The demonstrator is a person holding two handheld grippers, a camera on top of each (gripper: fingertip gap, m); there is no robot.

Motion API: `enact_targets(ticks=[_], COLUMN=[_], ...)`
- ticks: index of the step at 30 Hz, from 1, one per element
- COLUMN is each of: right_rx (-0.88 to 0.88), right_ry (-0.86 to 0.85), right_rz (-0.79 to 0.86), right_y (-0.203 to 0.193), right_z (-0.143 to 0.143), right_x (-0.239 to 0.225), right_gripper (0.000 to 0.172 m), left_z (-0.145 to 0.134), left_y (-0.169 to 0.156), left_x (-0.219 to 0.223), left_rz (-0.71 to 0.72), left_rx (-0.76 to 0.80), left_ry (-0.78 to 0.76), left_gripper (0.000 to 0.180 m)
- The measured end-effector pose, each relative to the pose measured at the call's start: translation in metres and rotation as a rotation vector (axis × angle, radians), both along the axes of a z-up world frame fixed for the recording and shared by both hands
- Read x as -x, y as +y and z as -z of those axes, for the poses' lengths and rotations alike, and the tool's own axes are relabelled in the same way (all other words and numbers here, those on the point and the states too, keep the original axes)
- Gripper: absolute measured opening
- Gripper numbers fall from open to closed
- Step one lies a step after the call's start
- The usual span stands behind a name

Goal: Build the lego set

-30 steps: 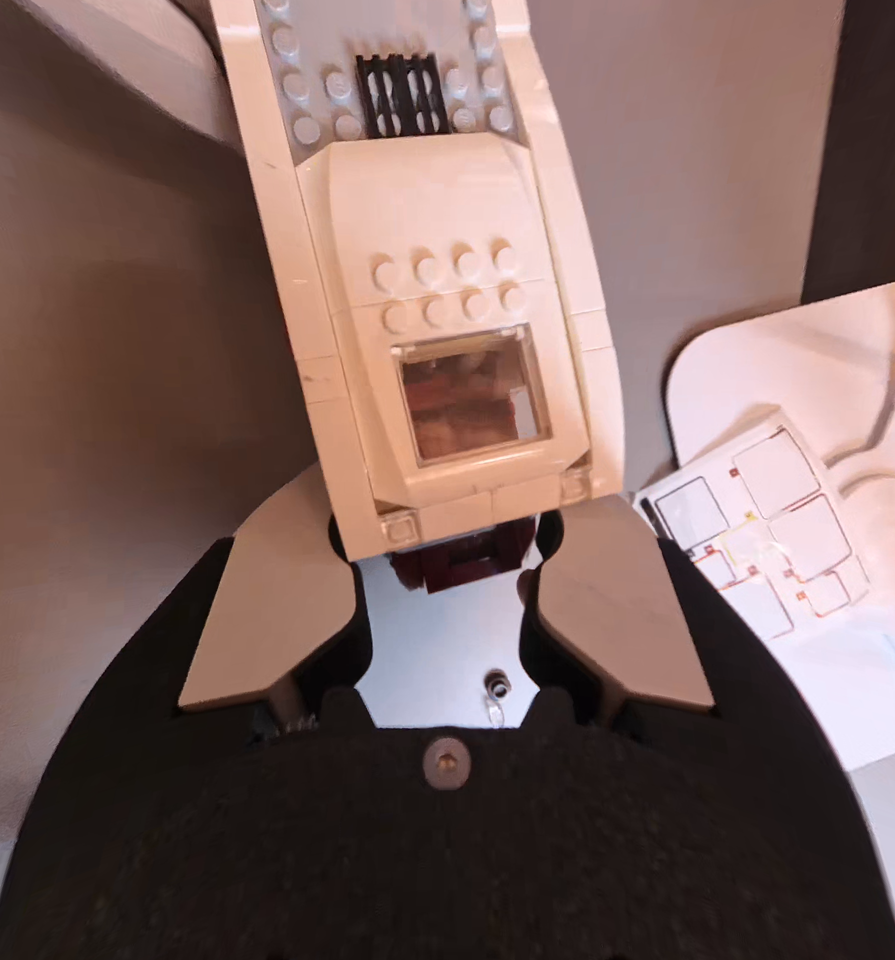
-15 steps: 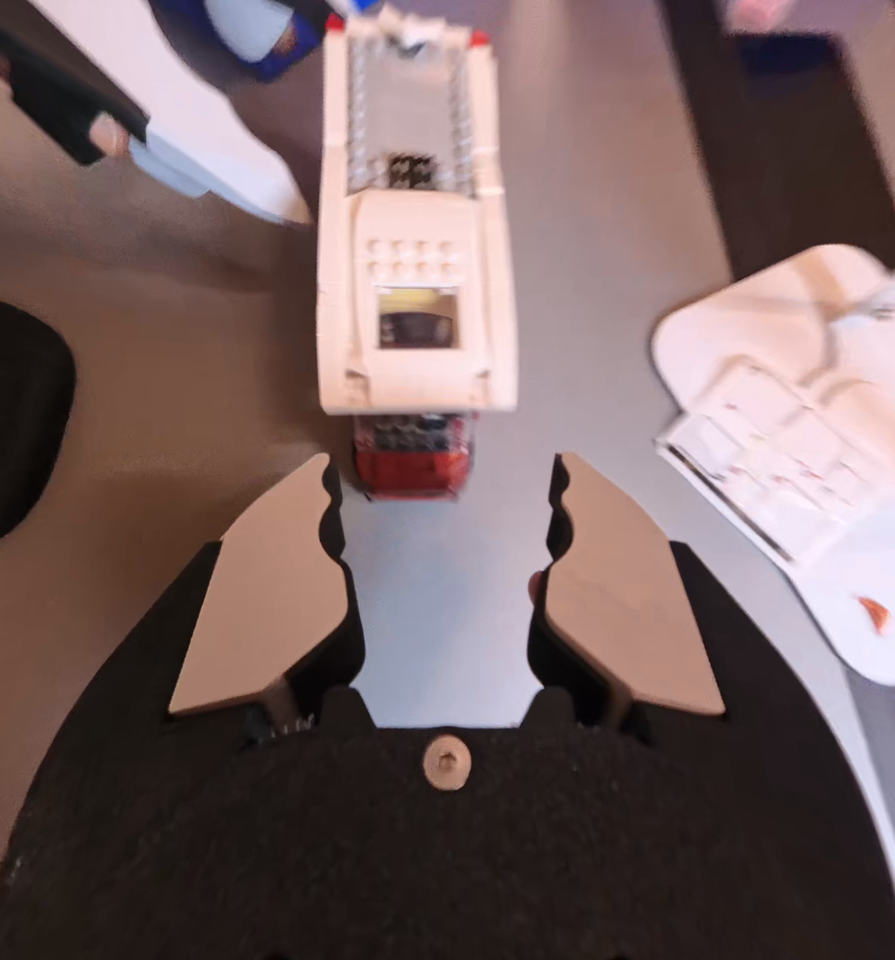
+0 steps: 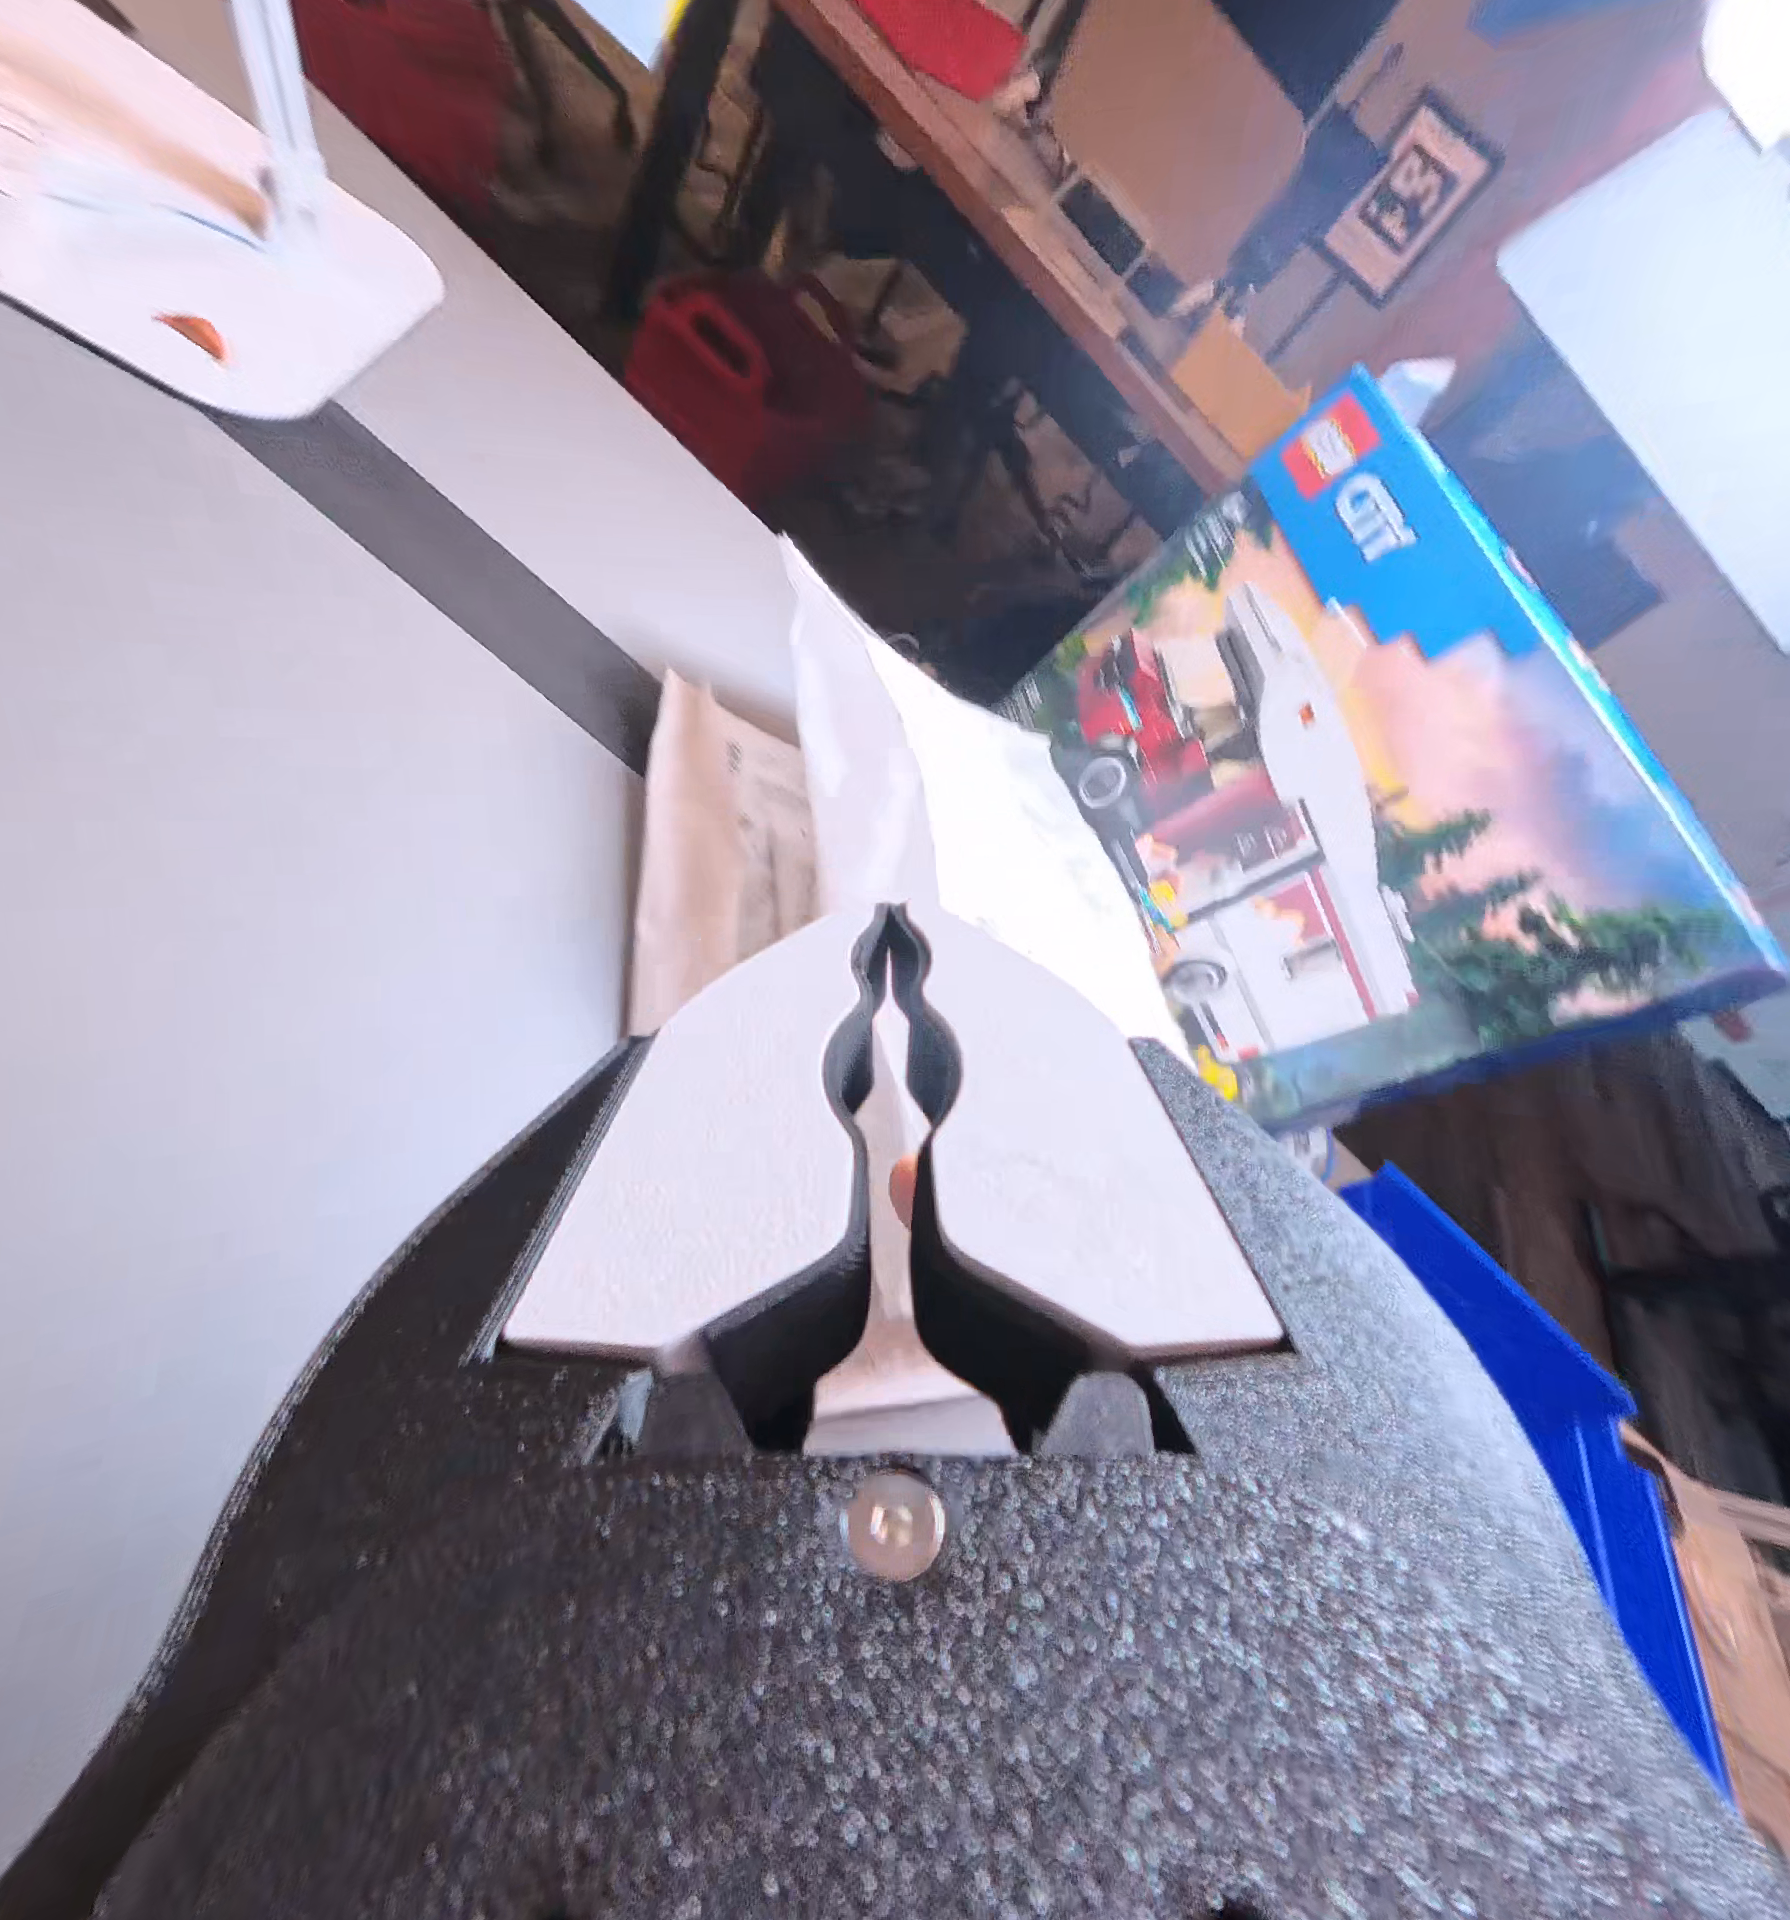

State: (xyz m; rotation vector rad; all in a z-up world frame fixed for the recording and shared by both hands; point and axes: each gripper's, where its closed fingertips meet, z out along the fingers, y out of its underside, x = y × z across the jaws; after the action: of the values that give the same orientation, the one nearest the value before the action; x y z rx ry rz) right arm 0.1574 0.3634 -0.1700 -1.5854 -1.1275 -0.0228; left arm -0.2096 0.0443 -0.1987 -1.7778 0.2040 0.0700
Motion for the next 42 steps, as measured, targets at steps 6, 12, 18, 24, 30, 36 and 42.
enact_targets(ticks=[6,12,18,24,30,36,42], right_rx=[0.085,0.109,0.069,0.466,0.608,0.768,0.765], right_ry=[-0.070,-0.413,-0.507,-0.126,0.023,-0.147,-0.100], right_rz=[-0.025,-0.033,-0.073,-0.271,-0.025,0.135,0.123], right_y=[0.027,0.052,0.048,0.015,0.108,0.139,0.145], right_z=[0.012,0.058,0.060,0.042,0.029,0.095,0.097], right_x=[-0.027,-0.026,-0.036,-0.015,-0.037,-0.037,-0.034], right_gripper=[0.043,0.042,0.005,0.038,0.052,0.080,0.013], left_z=[0.016,0.025,0.030,0.037,0.040,0.044,0.047], left_y=[0.009,0.009,0.008,0.012,0.012,0.012,0.011], left_x=[-0.022,-0.031,-0.032,-0.037,-0.042,-0.044,-0.047], left_rz=[0.063,0.063,0.063,0.089,0.096,0.098,0.112], left_rx=[0.048,0.079,0.087,0.111,0.124,0.140,0.147], left_ry=[0.022,0.053,0.039,0.034,0.047,0.042,0.036], left_gripper=[0.000,0.000,0.000,0.000,0.000,0.000,0.000])
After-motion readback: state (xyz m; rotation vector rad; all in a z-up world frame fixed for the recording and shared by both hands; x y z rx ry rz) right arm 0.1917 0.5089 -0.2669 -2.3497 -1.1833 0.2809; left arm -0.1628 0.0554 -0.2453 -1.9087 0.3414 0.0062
